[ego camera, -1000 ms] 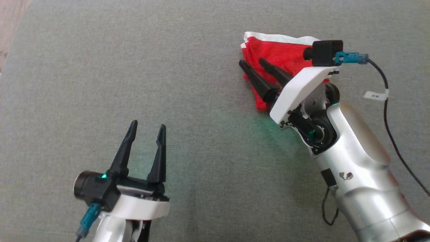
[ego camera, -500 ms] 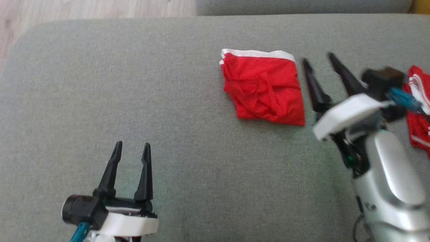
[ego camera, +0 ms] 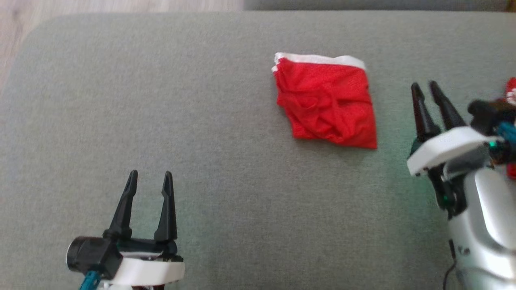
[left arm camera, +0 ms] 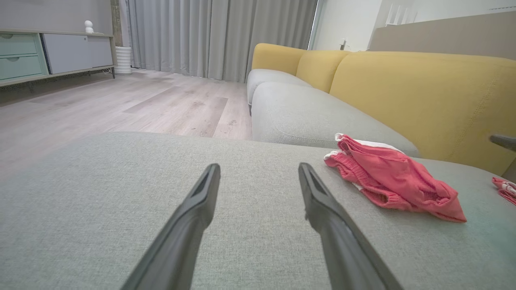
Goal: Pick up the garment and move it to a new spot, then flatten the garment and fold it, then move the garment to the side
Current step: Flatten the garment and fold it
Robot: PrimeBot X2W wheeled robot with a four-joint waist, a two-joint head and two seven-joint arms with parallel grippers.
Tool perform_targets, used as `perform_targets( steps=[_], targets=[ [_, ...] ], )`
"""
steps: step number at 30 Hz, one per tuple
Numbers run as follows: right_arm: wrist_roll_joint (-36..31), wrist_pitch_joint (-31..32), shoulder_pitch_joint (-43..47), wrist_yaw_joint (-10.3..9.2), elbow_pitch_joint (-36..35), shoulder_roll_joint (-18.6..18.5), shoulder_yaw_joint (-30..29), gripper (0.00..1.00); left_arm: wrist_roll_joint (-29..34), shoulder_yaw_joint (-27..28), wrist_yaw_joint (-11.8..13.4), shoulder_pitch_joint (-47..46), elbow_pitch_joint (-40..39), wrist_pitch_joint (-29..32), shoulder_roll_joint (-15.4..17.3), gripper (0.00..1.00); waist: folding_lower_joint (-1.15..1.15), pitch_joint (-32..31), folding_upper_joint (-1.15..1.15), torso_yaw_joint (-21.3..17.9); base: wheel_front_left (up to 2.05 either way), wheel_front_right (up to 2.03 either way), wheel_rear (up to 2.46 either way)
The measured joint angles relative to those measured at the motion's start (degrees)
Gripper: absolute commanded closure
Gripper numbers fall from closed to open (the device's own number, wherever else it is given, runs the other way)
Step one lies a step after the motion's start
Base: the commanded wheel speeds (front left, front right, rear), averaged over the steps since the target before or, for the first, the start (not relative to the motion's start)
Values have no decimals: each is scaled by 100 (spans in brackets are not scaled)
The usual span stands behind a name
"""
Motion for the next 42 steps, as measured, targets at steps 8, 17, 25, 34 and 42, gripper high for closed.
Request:
perform_targets(
  steps=[8, 17, 25, 34, 42],
  targets=[
    [153, 99, -1256, 0, 1015, -224, 932, 100, -60, -178, -7, -355, -2, 0, -3, 0, 2, 488, 0, 312, 0, 0, 0],
    [403, -224, -1722, 0, 2147, -286, 1656, 100, -160, -234, 49, -493, 34, 0, -7, 0, 2, 707, 0, 658, 0, 0, 0],
    [850, -433, -1689, 0, 2264, -290, 2549, 100, -159, -189, 75, -486, 38, 0, -9, 0, 0, 614, 0, 532, 0, 0, 0],
    [1225, -377, -1668, 0, 2129, -238, 3504, 100, -148, -179, 71, -485, 36, -1, -9, 0, 0, 559, 0, 391, 0, 0, 0],
    [1505, -247, -1447, 0, 2175, -112, 4146, 100, -148, -141, 69, -452, 70, 0, -9, 0, 0, 350, 0, 320, 0, 0, 0]
  ],
)
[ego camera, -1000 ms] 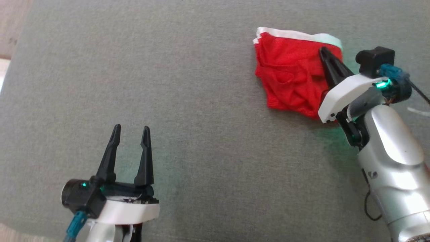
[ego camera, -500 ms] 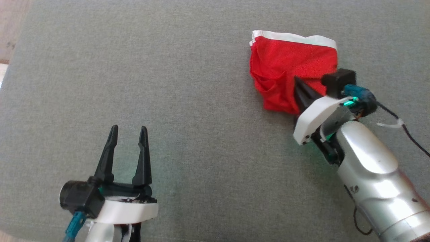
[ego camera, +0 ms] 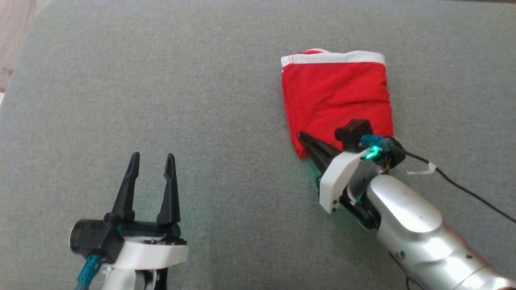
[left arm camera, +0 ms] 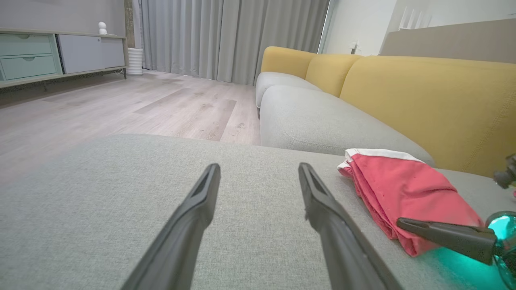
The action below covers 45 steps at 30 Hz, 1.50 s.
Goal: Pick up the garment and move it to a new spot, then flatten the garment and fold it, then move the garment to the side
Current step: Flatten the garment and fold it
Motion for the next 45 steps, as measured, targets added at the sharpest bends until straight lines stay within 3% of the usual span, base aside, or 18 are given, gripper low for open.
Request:
perform_targets(
  steps=[6, 12, 13, 15, 16, 17, 26, 31, 38, 45],
  targets=[
    [179, -208, 14, 0, -46, -4, 19, 100, 7, 112, 1, 153, 19, 0, 1, 0, 0, -239, 0, -118, 0, 0, 0],
    [164, -638, 57, 0, -315, -104, -550, 100, 59, 208, 0, 281, 25, 0, 1, 0, 0, -549, 0, -280, 0, 0, 0],
    [109, -713, 114, 0, -371, -149, -700, 91, 59, 232, 0, 314, 26, 0, 1, 0, 0, -601, 0, -310, 0, 0, 0],
    [62, -802, 194, 0, -417, -193, -865, 55, 63, 263, 0, 356, 29, 0, 1, 0, 0, -654, 0, -340, 0, 0, 0],
    [23, -889, 310, 0, -468, -224, -1070, 23, 85, 298, 0, 404, 40, -1, 1, 0, 0, -710, 0, -373, 0, 0, 0],
    [-24, -956, 437, 0, -519, -248, -1259, 0, 109, 326, -1, 453, 51, -1, 2, 0, -1, -763, 0, -404, 0, 0, 0],
    [-735, -1269, 1536, 0, -1093, -352, -2775, 0, 250, 530, -76, 640, 366, 0, 7, 0, -1, -1176, 0, -624, 0, 0, 0],
    [-1078, -1382, 2273, 0, -1465, -233, -3593, 0, 252, 525, -127, 836, 656, 0, 16, 0, -1, -1360, 0, -673, 0, 0, 0],
    [-1677, -1438, 3186, 0, -1846, 32, -3885, 0, 294, 526, -134, 906, 940, 0, 48, 0, 0, -1553, 0, -761, 0, 0, 0],
    [-1838, -1486, 3654, 0, -2070, 379, -4046, 0, 288, 523, -180, 932, 1111, 0, 96, 0, 0, -1596, 0, -861, 0, 0, 0]
  ],
)
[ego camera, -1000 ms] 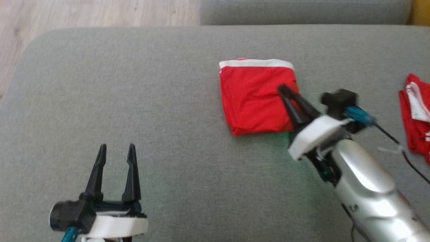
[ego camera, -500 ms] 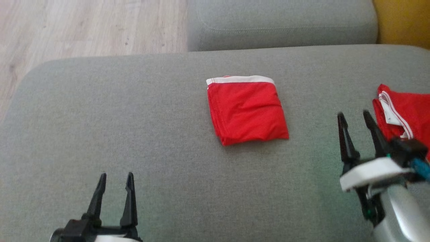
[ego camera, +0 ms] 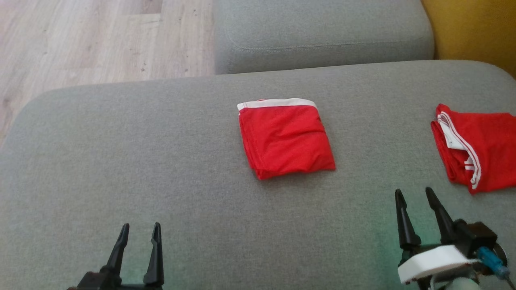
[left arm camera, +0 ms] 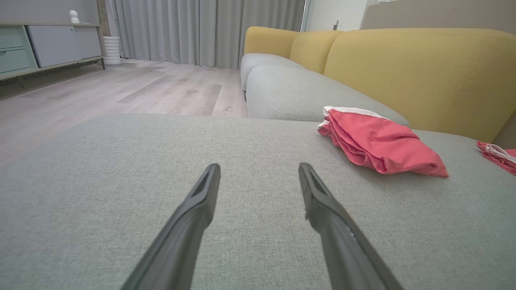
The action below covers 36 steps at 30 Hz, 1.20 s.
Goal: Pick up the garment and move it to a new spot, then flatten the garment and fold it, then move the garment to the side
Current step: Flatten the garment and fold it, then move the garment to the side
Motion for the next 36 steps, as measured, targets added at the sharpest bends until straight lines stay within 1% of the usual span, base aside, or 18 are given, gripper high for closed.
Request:
perform_targets(
  steps=[7, 14, 16, 18, 20, 23, 24, 25, 26, 28, 30, 31, 34, 36],
  targets=[
    [-92, 0, 97, 0, -11, 90, 5, 0, -56, -14, -4, -1, 67, 0, 18, 0, 0, 34, 0, -70, 0, 0, 0],
    [-93, 0, 93, 0, 13, 103, 7, 0, -57, -32, -4, -2, 125, 0, 19, 0, 0, 76, 0, -29, 0, 0, 0],
    [-11, 20, 82, 0, 24, 104, 23, 0, -58, -31, -4, -2, 125, 0, 19, 0, 0, 101, 0, -5, 0, 0, 0],
    [222, 190, 17, 0, -11, 109, 35, 0, -59, -32, -5, -4, 119, 0, 18, 0, 0, 166, 0, 14, 0, 0, 0],
    [534, 478, -184, 0, -103, 101, 30, 0, -94, -46, -5, -19, 102, 0, 16, 0, 0, 252, 0, 33, 0, 0, 0],
    [896, 1055, -802, 0, -257, 35, -11, 0, -99, -80, -5, -64, 76, 0, 13, 0, 0, 421, 0, 67, 0, 0, 0],
    [1007, 1304, -1065, 0, -272, 0, -25, 0, -99, -101, -5, -108, 71, 0, 12, 0, 0, 492, 0, 82, 0, 0, 0],
    [1216, 1784, -1608, 0, -275, -56, -25, 0, -99, -192, -5, -262, 69, 0, 8, 0, 1, 651, 0, 120, 0, 0, 0],
    [1298, 2018, -1861, 0, -245, -56, -44, 0, -100, -247, -7, -362, 66, 0, -1, 0, 1, 733, 0, 146, 0, 0, 0],
    [1524, 2596, -2354, 0, -70, -53, -36, 0, -119, -349, -43, -561, 65, 0, -15, 0, 2, 898, -1, 214, 0, 0, 0],
    [1628, 3040, -2749, 0, 175, -45, -112, 0, -159, -426, -47, -737, 73, 0, -38, 0, 2, 1051, -1, 308, 0, 0, 0],
    [1628, 3040, -2749, 0, 175, -45, -112, 0, -159, -426, -47, -737, 73, 0, -38, 0, 2, 1051, -1, 308, 0, 0, 0],
    [1716, 3726, -3195, 0, 686, -47, -235, 0, -198, -557, -47, -903, 115, 0, -52, 0, 2, 1231, -1, 508, 0, 0, 0],
    [1762, 4036, -3394, 0, 1020, -16, -342, 0, -199, -611, -47, -946, 152, 0, -64, 0, 2, 1330, -1, 656, 0, 0, 0]
  ],
)
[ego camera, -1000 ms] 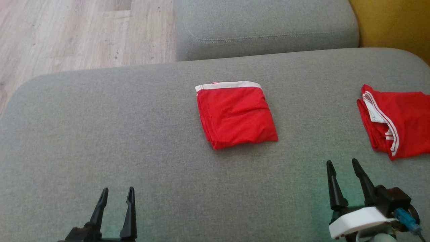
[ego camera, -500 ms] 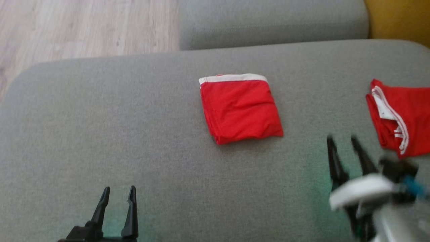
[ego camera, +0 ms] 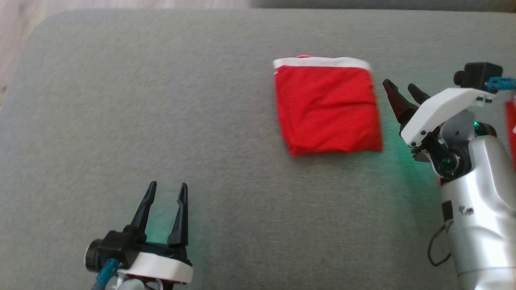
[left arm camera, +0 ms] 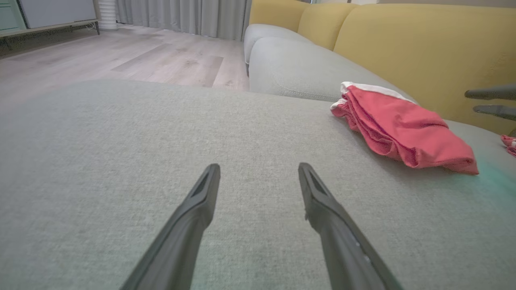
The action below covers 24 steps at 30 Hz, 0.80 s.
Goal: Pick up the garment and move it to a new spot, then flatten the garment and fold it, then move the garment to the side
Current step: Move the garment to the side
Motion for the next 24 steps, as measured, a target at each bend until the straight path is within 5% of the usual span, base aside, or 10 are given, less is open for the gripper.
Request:
perform_targets(
  steps=[11, 12, 13, 24],
  targets=[
    [-236, 441, -480, 0, 1211, 3, -293, 0, -100, -98, 0, -63, 43, 0, -22, 0, -2, 334, 0, 617, 0, 0, 0],
    [-222, 457, -544, 0, 1263, 11, -299, 86, -100, -93, 0, -63, 43, 0, -22, 0, -2, 344, 0, 614, 0, 0, 0],
    [-157, 460, -589, 0, 1300, 23, -316, 100, -100, -87, 0, -64, 41, 0, -22, 0, -2, 347, 0, 595, 0, 0, 0],
    [470, 361, -624, 0, 782, 143, 277, 100, 4, 129, 0, -63, -53, 0, -16, 0, -2, 314, 0, -382, 0, 0, 0]
  ],
)
